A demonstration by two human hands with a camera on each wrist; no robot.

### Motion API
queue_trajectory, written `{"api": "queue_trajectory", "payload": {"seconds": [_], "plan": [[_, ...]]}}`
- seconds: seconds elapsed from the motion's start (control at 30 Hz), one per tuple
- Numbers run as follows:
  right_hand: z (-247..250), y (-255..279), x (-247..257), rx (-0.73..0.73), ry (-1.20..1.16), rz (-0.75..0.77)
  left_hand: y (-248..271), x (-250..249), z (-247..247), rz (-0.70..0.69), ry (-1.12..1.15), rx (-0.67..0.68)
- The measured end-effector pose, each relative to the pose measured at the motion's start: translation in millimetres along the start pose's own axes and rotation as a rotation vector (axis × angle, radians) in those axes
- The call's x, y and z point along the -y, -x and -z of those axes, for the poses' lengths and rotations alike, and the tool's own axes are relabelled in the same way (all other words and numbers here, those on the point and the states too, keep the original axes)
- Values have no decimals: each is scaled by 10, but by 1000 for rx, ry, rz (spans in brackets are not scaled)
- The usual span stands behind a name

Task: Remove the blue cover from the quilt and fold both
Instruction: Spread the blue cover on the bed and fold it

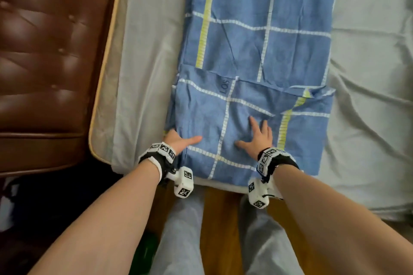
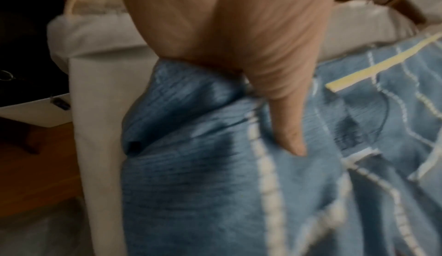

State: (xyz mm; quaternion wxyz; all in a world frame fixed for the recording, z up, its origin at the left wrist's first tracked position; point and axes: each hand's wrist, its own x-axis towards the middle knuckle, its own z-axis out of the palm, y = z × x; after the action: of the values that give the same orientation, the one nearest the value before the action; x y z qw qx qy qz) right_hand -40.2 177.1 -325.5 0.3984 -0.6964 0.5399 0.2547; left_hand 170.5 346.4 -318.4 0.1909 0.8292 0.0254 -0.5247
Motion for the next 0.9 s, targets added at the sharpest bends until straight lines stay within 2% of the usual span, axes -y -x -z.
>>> {"api": "queue_trajectory", "payload": {"seconds": [0.07, 0.2, 0.27, 0.4, 0.47, 0.57, 0.63, 0.7, 0.77, 0.83, 0.9], "plan": [[-259, -127, 57, -6, 57, -47, -158, 183, -31, -44, -44, 24], [-605, -238, 185, -29, 136, -62, -292, 491, 66, -95, -160, -140], [-577, -246, 185, -33, 97, -65, -280, 491, 99, -98, -261, -207], [-146, -139, -107, -129, -57, -153, -176, 349, 120, -104, -255, -361], [23, 5, -398, -236, -67, -255, -139, 352, 118, -54, -164, -339], [78, 232, -803, -363, -136, -454, -21, 342, 20, 34, 93, -207], [7, 315, -1032, -361, -203, -617, 32, 377, -114, 85, 50, -158], [-108, 318, -1234, -291, -299, -754, 82, 430, -222, 156, -31, -137], [-212, 301, -1397, -244, -408, -792, 146, 485, -259, 190, -105, -165], [-240, 315, -1509, -194, -380, -788, 146, 595, -223, 210, -226, -201], [-233, 328, -1601, -183, -294, -762, 72, 705, -239, 194, -109, -230]]}}
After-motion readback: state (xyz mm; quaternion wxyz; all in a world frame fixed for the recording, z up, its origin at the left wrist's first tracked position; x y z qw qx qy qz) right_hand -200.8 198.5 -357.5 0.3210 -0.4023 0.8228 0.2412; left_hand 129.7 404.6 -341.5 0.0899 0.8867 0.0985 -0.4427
